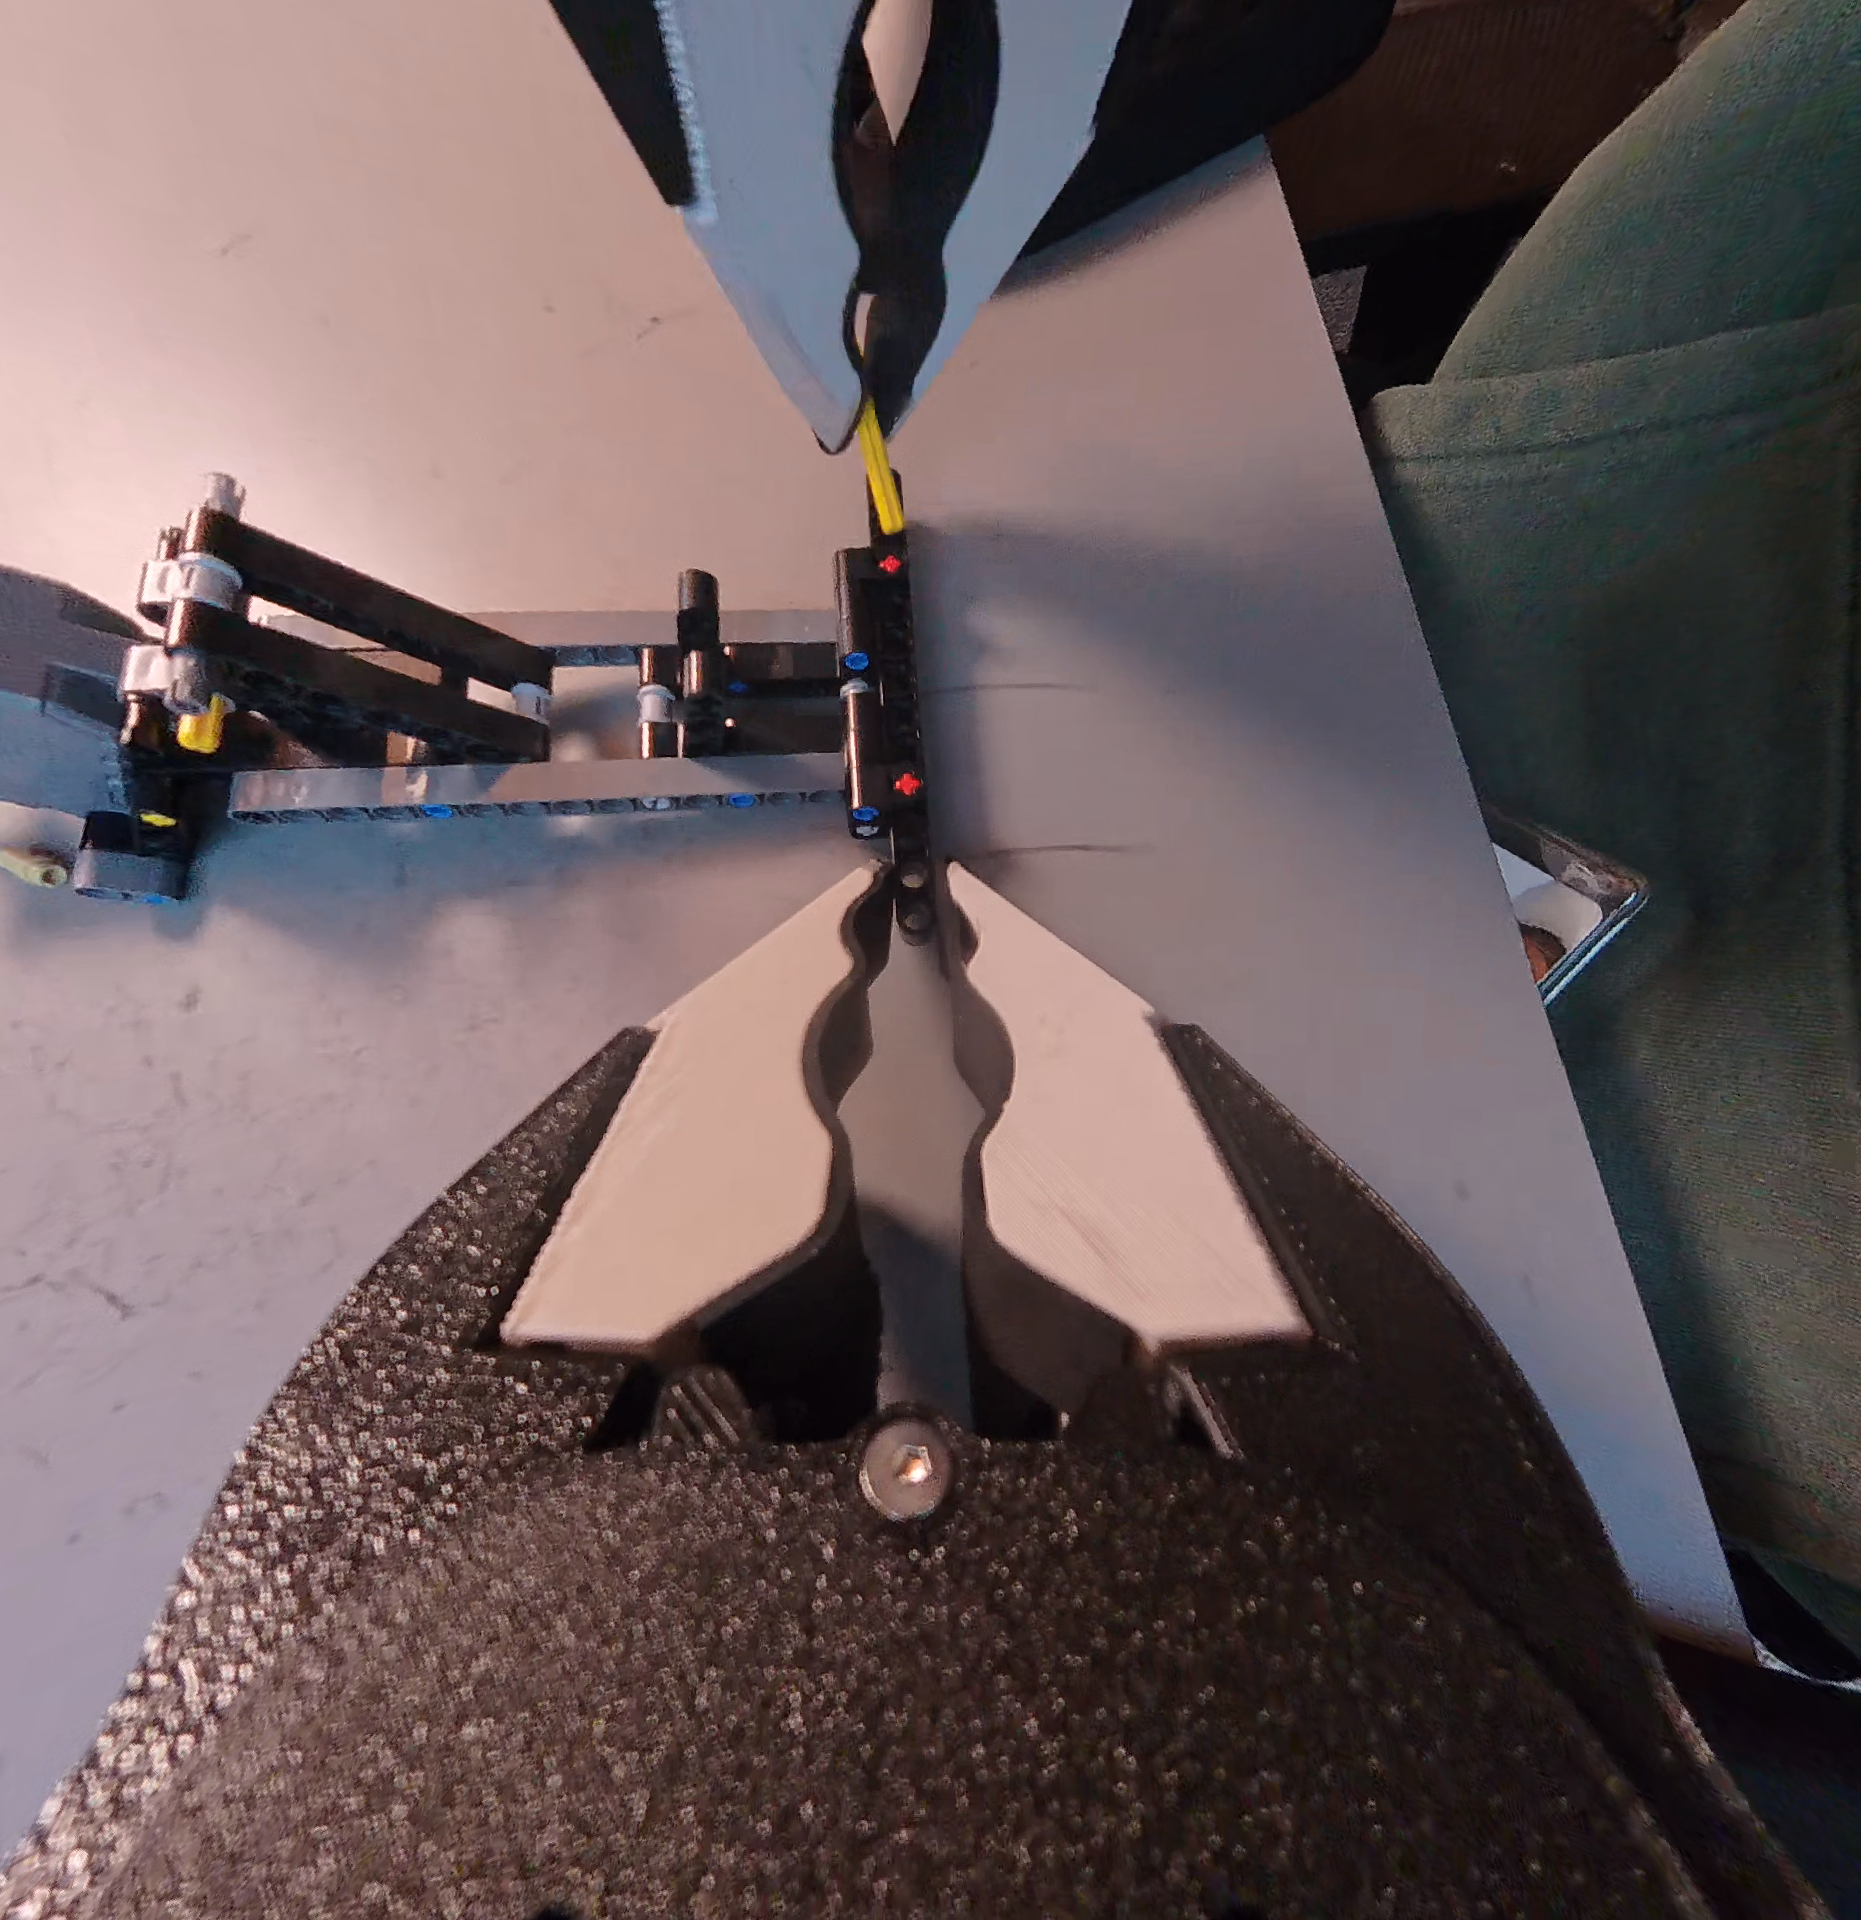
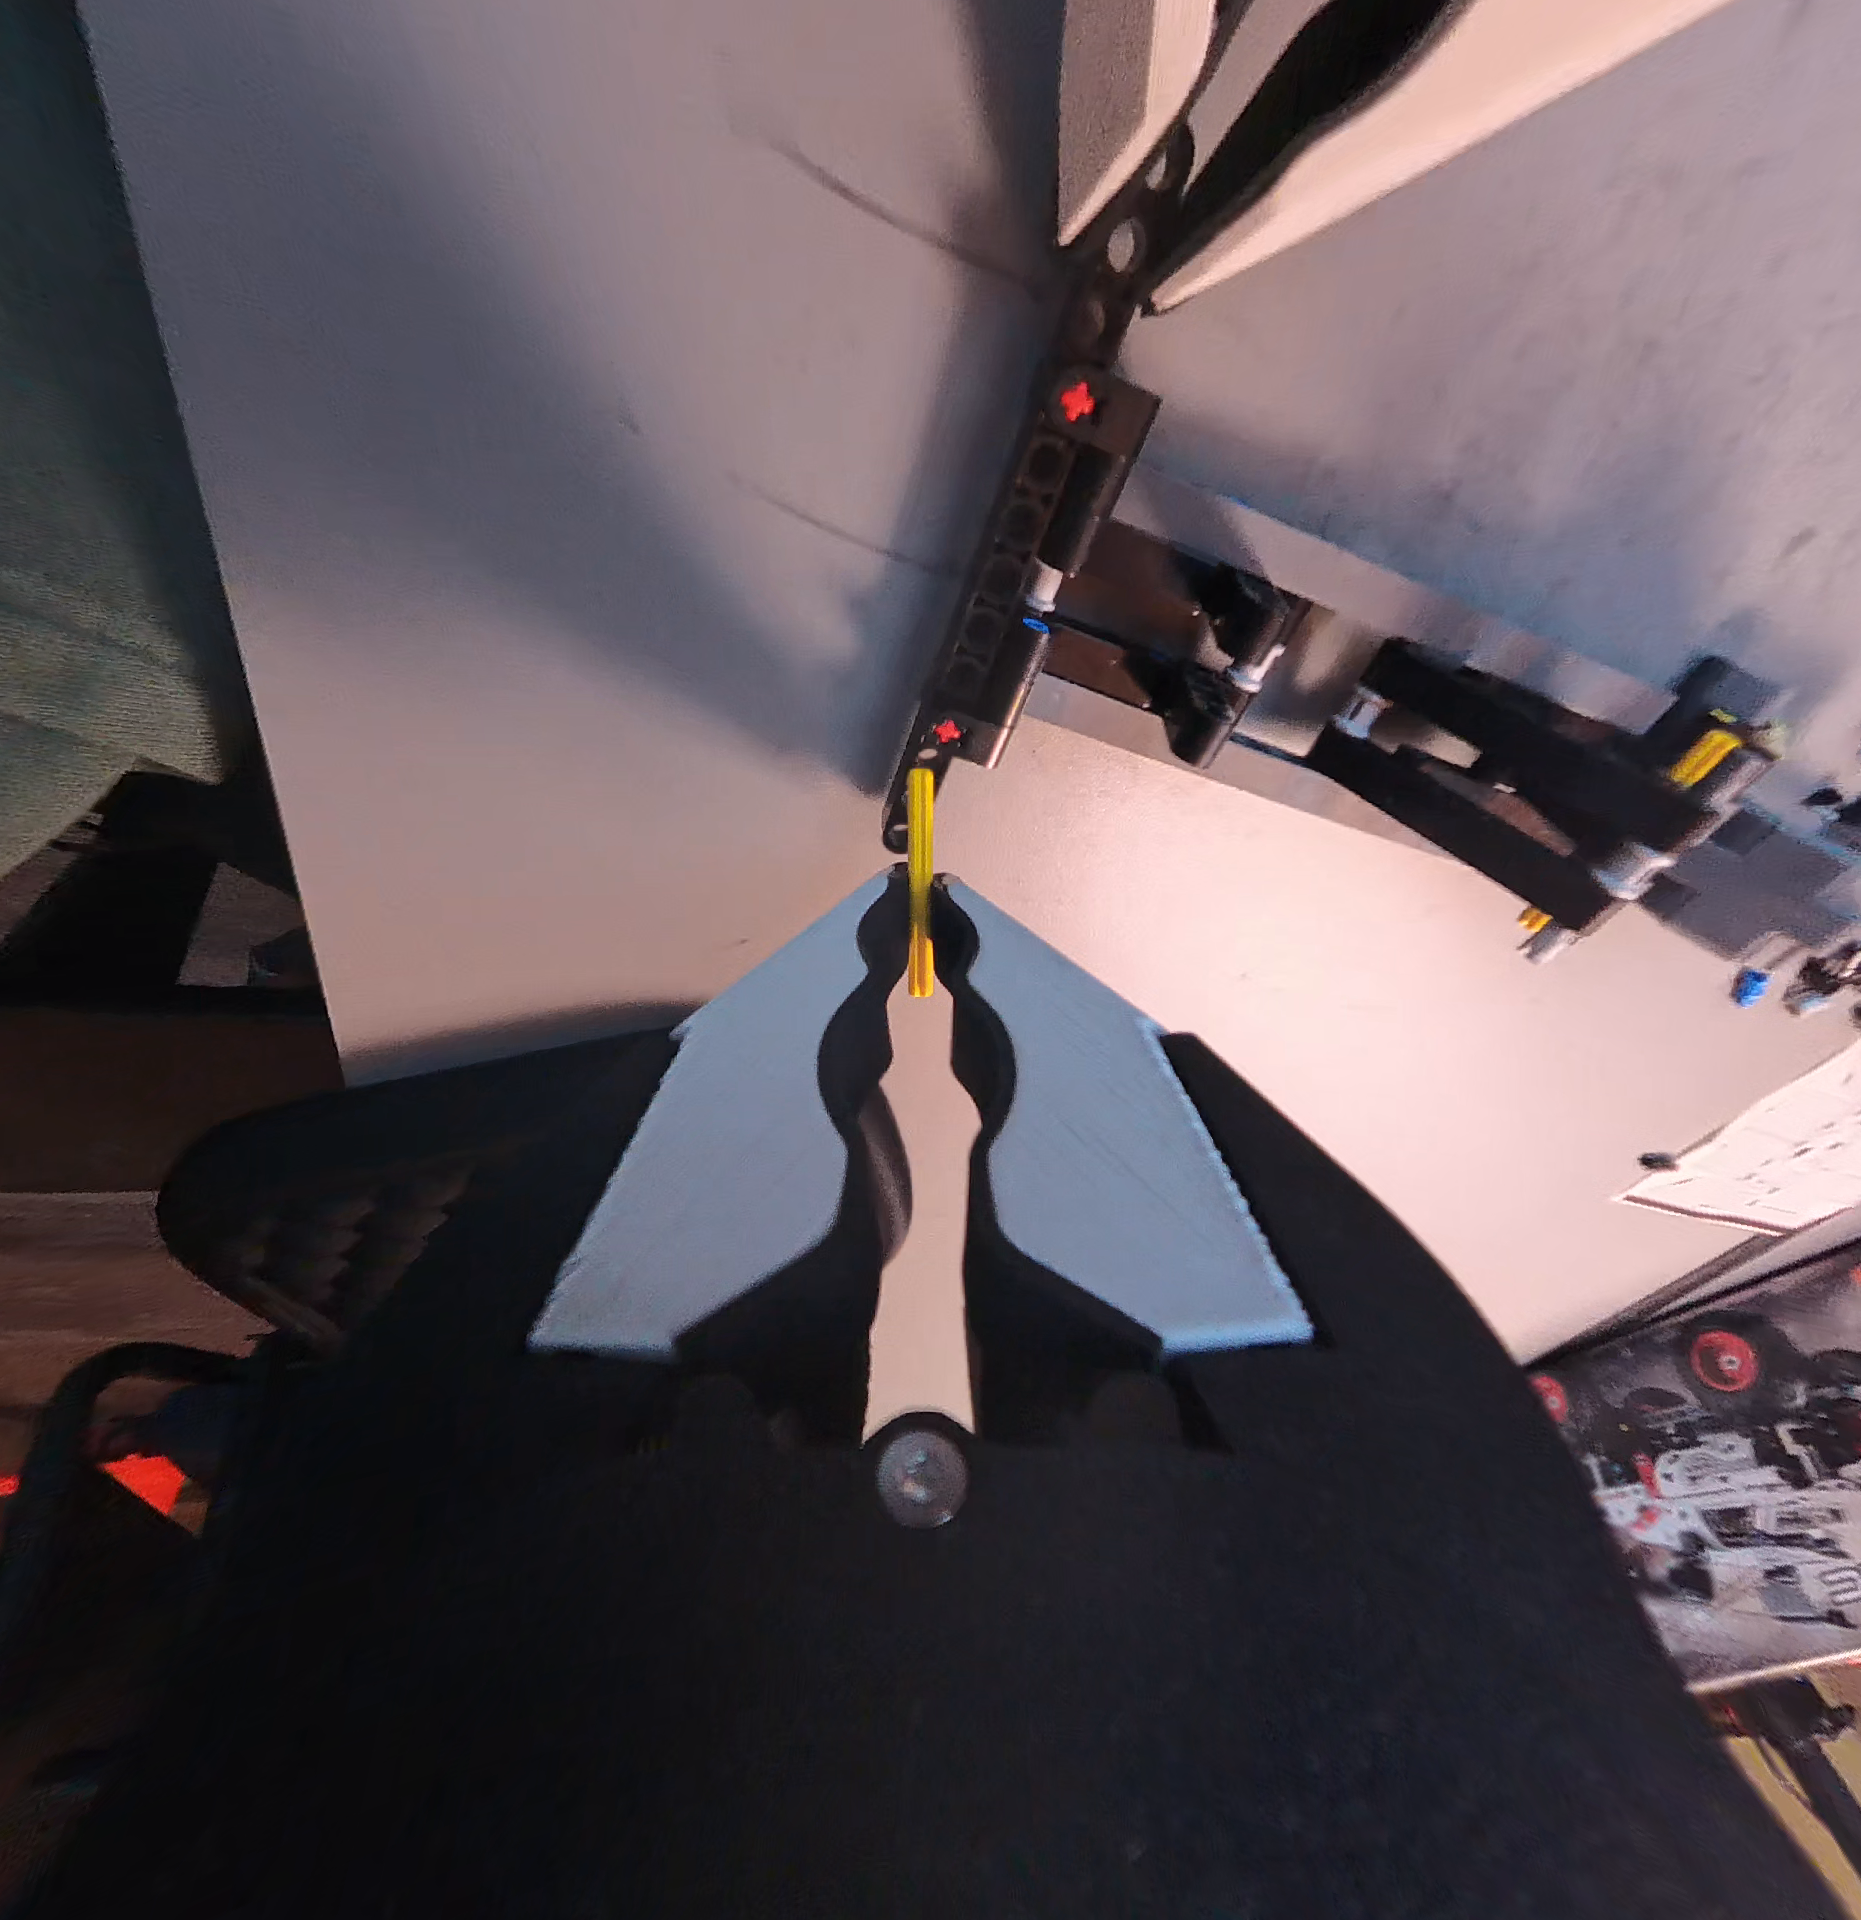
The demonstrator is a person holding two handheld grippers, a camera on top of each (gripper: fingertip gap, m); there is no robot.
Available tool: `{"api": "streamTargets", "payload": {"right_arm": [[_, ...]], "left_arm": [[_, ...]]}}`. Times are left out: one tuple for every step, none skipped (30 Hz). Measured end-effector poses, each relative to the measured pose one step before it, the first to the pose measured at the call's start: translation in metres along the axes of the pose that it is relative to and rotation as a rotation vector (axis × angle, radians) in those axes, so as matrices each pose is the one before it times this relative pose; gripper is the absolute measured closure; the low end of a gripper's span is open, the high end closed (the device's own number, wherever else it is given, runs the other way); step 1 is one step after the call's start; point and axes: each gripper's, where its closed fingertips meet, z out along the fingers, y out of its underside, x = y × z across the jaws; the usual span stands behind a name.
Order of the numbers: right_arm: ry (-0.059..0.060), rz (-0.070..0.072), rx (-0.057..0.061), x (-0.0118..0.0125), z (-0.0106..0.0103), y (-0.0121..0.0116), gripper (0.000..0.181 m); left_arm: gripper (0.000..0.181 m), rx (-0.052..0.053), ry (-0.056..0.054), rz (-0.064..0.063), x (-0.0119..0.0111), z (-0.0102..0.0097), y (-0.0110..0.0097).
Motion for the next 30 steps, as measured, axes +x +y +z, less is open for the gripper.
{"api": "streamTargets", "payload": {"right_arm": [[0.0029, -0.0127, 0.0031, 0.00046, -0.00344, -0.00135, 0.18], [0.0143, -0.0202, 0.0037, 0.00197, -0.0035, -0.0002, 0.18], [0.0247, -0.0214, 0.01, 0.00293, -0.00335, -0.00012, 0.179], [0.0198, -0.0096, 0.0058, 0.0024, -0.00246, 0.00058, 0.179], [0.0129, -0.0056, 0.014, 0.00075, -0.00194, -0.00089, 0.179], [0.0173, 0.0004, 0.0176, 0.00134, -0.00141, -0.00176, 0.179], [0.0207, 0.0021, 0.0151, 0.00183, -0.00098, -0.00157, 0.179], [0.0338, 0.0011, 0.015, 0.00383, -0.00114, -0.00135, 0.179], [0.0364, 0.0035, 0.0237, 0.0044, -0.00183, -0.0022, 0.179], [0.0343, 0.0172, 0.0345, 0.00498, -0.00236, -0.00352, 0.179], [0.0381, 0.0276, 0.0487, 0.00612, -0.00307, -0.00548, 0.179], [0.0378, 0.0282, 0.0601, 0.00605, -0.00351, -0.00751, 0.179], [0.0294, 0.0232, 0.0588, 0.00451, -0.00316, -0.00799, 0.179], [0.0317, 0.0172, 0.0522, 0.00424, -0.00246, -0.00797, 0.179], [0.0307, 0.0085, 0.0461, 0.00331, -0.0014, -0.00789, 0.179], [0.0202, 0.0031, 0.0306, 0.00133, 0.00031, -0.00614, 0.179], [0.0235, -0.0004, 0.0172, 0.00143, 0.00169, -0.00457, 0.179], [0.0278, -0.0032, 0.018, 0.00195, 0.00203, -0.00464, 0.179], [0.0094, 0.0029, 0.0207, -0.00056, 0.00228, -0.00451, 0.179], [0.0064, 0.0131, 0.0222, -0.00055, 0.00238, -0.00392, 0.179], [0.0003, 0.0122, 0.0108, -0.00107, 0.00286, -0.0011, 0.179], [0.0078, 0.0066, -0.0027, 0.00049, 0.00299, 0.00179, 0.179], [0.0068, 0.0044, 0.0136, 0.00039, 0.00185, 0.00024, 0.179], [0.0087, 0.015, 0.0186, 0.00152, 0.00092, -0.00046, 0.178], [0.0133, 0.0263, 0.0224, 0.00328, 0.00015, -0.0009, 0.178], [0.0142, 0.0306, 0.0253, 0.00431, -0.00056, -0.00128, 0.178], [0.0194, 0.0311, 0.0177, 0.0058, -0.00099, 0.00033, 0.178], [0.0191, 0.0349, 0.0112, 0.00674, -0.00112, 0.00256, 0.174], [0.0045, 0.0447, 0.0104, 0.00547, -0.0014, 0.00392, 0.168], [0.0118, 0.052, 0.0108, 0.0071, -0.00202, 0.00508, 0.166]], "left_arm": [[0.174, -0.0001, -0.0022, 0.0064, -0.00008, -0.00004, 0.0], [0.174, 0.0002, -0.0012, 0.0035, -0.00001, -0.00001, 0.0001], [0.174, 0.001, -0.0001, 0.0002, 0.0, -0.0001, -0.00012], [0.174, 0.003, 0.0011, -0.0009, -0.00003, -0.00031, -0.00034], [0.174, 0.0037, 0.0016, -0.0022, 0.0, -0.00029, -0.00041], [0.174, 0.0039, 0.0011, -0.0028, -0.00022, -0.0005, -0.00049], [0.174, 0.0072, 0.0005, -0.003, -0.00034, -0.00057, -0.00082], [0.173, 0.0143, -0.0006, -0.0027, -0.00057, -0.00112, -0.002], [0.172, 0.0252, -0.0018, -0.0039, -0.001, -0.002, -0.00362], [0.17, 0.0393, 0.0063, -0.0087, -0.00008, -0.00285, -0.00582], [0.168, 0.0484, 0.0136, -0.0175, 0.00036, -0.00356, -0.00749], [0.166, 0.0506, 0.0095, -0.023, -0.00047, -0.00378, -0.00781], [0.164, 0.0493, 0.009, -0.0249, -0.00088, -0.00384, -0.00727], [0.161, 0.046, 0.0105, -0.028, -0.00108, -0.00348, -0.00669], [0.159, 0.0435, 0.0134, -0.0293, -0.00072, -0.0031, -0.00627], [0.159, 0.0388, 0.0178, -0.0272, 0.00029, -0.0027, -0.00551], [0.159, 0.0319, 0.0169, -0.0235, 0.00071, -0.00213, -0.00471], [0.16, 0.0192, 0.0109, -0.0174, 0.00045, -0.00133, -0.00287], [0.163, 0.0049, 0.0033, -0.0078, -0.00002, -0.0006, -0.00059], [0.171, -0.0052, 0.003, 0.0027, 0.00052, -0.00001, 0.00099], [0.175, -0.0107, -0.0072, 0.0068, -0.00041, 0.00035, 0.00178], [0.176, -0.0197, -0.0237, 0.008, -0.00302, 0.00034, 0.00294], [0.177, -0.0162, -0.0214, 0.0083, -0.00309, 0.0, 0.00245], [0.178, -0.0062, -0.0103, -0.0007, -0.00216, -0.00077, 0.00065], [0.178, 0.0055, -0.0073, -0.0032, -0.00219, -0.0018, -0.00123], [0.178, 0.0097, -0.0053, 0.0, -0.00227, -0.00274, -0.00226], [0.178, 0.0081, -0.0122, 0.0025, -0.00363, -0.0037, -0.0021], [0.178, -0.0008, -0.032, 0.0049, -0.0072, -0.00447, -0.00041], [0.178, -0.0161, -0.0527, 0.0114, -0.01119, -0.00511, 0.00231], [0.178, -0.03, -0.0777, 0.0169, -0.01559, -0.00547, 0.00491]]}}
